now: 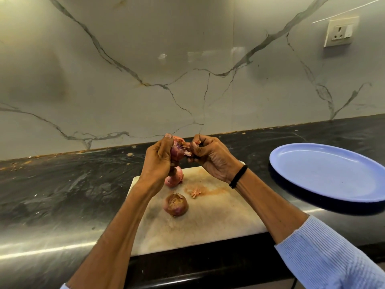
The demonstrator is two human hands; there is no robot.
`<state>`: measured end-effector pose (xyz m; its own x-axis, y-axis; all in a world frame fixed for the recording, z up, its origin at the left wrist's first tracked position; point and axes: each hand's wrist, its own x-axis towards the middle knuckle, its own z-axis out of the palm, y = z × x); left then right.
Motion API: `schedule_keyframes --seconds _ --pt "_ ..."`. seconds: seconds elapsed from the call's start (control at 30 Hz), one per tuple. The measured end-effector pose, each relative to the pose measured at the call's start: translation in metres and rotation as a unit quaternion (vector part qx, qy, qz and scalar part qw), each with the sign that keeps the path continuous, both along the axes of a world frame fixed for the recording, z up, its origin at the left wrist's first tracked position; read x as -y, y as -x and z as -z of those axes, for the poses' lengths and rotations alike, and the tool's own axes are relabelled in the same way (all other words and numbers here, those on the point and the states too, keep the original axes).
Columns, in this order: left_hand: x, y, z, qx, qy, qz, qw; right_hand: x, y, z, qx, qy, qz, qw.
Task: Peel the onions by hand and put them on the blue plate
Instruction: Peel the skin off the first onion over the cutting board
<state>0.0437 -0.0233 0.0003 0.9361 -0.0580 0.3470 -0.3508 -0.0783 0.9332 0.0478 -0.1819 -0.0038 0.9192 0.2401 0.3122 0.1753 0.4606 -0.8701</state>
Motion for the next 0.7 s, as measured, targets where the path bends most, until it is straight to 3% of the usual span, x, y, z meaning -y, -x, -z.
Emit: schedule_keyframes --seconds 0.2,0.27,0.47,0.7 --pt "-0.001 0.001 -0.009 -0.090 0.127 0.029 0.987 0.002 0.001 -0.003 0.002 -0.050 -0.038 0.998" --pt "-0.001 0.002 -0.012 -0.083 0.148 0.044 0.985 0.002 0.000 -0.003 -0.005 -0.042 -0.022 0.999" --pt "-0.005 -0.001 -0.012 -0.048 0.130 0.008 0.990 0.009 -0.005 -0.001 0.038 0.094 0.033 0.994" --pt "-0.008 -0.005 -0.007 -0.010 0.087 -0.029 0.996 0.015 -0.003 0.000 0.076 0.256 0.111 0.957"
